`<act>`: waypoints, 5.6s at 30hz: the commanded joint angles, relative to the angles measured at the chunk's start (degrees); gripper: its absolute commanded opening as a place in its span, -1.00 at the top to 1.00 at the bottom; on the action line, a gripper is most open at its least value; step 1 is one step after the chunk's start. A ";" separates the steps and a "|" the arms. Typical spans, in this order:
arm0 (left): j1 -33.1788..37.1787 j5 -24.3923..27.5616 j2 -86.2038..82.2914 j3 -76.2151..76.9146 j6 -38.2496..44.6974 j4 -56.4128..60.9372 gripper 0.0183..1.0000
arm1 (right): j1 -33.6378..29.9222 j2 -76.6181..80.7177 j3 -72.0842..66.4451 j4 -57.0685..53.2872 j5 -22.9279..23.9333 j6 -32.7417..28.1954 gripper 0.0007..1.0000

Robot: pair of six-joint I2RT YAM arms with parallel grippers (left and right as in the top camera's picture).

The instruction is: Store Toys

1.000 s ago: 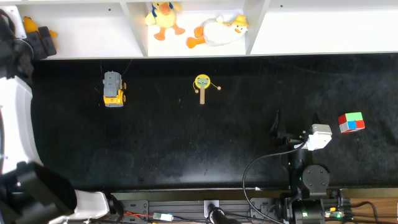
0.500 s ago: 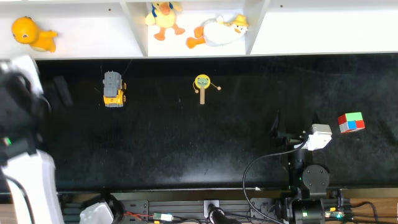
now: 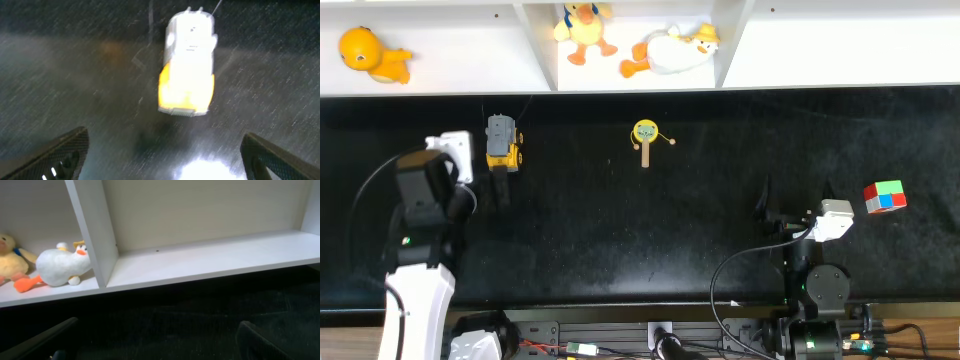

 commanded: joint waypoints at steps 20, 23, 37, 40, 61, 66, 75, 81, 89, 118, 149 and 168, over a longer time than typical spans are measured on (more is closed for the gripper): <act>-4.94 -0.26 19.17 -0.17 -3.58 15.43 -0.79 | -0.22 -0.48 -0.79 0.26 0.07 0.42 -0.99; -4.94 -1.62 19.91 -0.17 -3.58 16.39 -0.73 | -0.22 -0.48 -0.79 0.26 0.07 0.42 -0.99; -4.94 -3.28 23.15 -0.17 -3.58 22.03 -0.64 | -0.22 -0.48 -0.79 0.28 0.07 0.42 -0.99; -4.94 -4.02 23.17 -0.17 -3.61 22.73 -0.57 | -0.22 -0.48 -0.79 0.26 0.07 0.42 -0.99; -4.94 -3.80 23.71 -0.17 -3.65 23.39 0.33 | -0.22 -0.48 -0.79 0.26 0.07 0.44 -0.99; -4.94 -3.87 18.82 -0.17 -3.63 21.07 0.48 | -0.22 -0.48 -0.79 0.26 0.07 0.42 -0.99; -4.94 -3.82 4.94 -0.17 -3.65 14.29 0.60 | -0.22 -0.48 -0.79 0.26 0.07 0.42 -0.99; -4.94 -3.85 2.58 -0.17 -6.36 17.51 0.62 | -0.22 -0.48 -0.79 0.26 0.07 0.44 -0.99; -4.94 -3.63 8.50 4.50 -7.69 21.68 0.65 | -0.22 -0.48 -0.79 0.26 0.07 0.44 -0.99; -4.96 -1.44 38.99 29.49 -7.91 22.82 0.36 | -0.22 -0.48 -0.79 0.26 0.07 0.44 -0.99; -5.46 -12.26 -12.57 1.38 -8.72 -2.16 -1.00 | -0.22 -0.48 -0.79 0.28 0.07 0.44 -0.99; -14.03 -15.04 -55.58 -35.60 -8.68 24.20 -1.00 | -0.22 -0.48 -0.79 0.26 0.07 0.44 -0.99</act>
